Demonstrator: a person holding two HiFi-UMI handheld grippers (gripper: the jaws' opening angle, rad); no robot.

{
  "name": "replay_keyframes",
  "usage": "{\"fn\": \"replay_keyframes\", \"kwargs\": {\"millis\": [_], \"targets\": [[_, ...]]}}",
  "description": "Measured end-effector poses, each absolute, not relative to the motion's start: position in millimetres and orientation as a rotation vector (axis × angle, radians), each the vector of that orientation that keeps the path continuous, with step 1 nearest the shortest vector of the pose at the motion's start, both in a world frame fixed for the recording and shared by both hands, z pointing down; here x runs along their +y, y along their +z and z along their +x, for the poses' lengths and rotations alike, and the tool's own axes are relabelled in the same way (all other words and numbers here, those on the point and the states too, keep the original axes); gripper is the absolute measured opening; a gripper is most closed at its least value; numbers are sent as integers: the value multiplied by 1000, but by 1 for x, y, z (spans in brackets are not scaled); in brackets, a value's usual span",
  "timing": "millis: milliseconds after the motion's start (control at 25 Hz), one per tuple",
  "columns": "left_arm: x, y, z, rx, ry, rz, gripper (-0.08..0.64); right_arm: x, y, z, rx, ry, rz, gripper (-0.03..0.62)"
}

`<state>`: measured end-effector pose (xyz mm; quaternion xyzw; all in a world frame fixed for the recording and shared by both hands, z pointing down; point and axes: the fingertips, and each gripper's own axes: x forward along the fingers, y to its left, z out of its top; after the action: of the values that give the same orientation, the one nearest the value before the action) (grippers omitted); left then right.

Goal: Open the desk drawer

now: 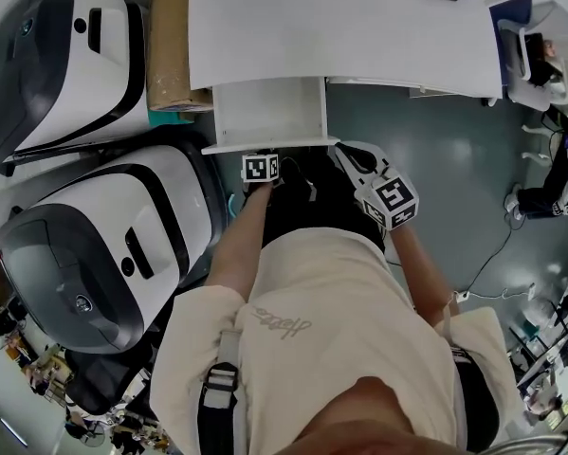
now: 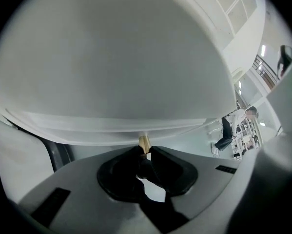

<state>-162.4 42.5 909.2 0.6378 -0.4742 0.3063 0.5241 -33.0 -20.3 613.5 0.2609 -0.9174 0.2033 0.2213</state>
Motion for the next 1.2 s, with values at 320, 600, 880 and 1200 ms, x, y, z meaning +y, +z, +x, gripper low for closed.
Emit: {"fn": "replay_keyframes", "kwargs": {"millis": [320, 600, 880, 1200], "targets": [[52, 911, -163, -1150, 717, 1533, 74, -2, 615, -26, -2519, 579, 768, -2], [67, 918, -161, -1152, 724, 1516, 72, -8, 621, 2, -2488, 590, 787, -2], [84, 915, -156, -1148, 720, 1504, 72, -7, 624, 1, -2500, 606, 768, -2], [106, 917, -154, -1146, 724, 1506, 72, 7, 622, -8, -2514, 596, 736, -2]]}}
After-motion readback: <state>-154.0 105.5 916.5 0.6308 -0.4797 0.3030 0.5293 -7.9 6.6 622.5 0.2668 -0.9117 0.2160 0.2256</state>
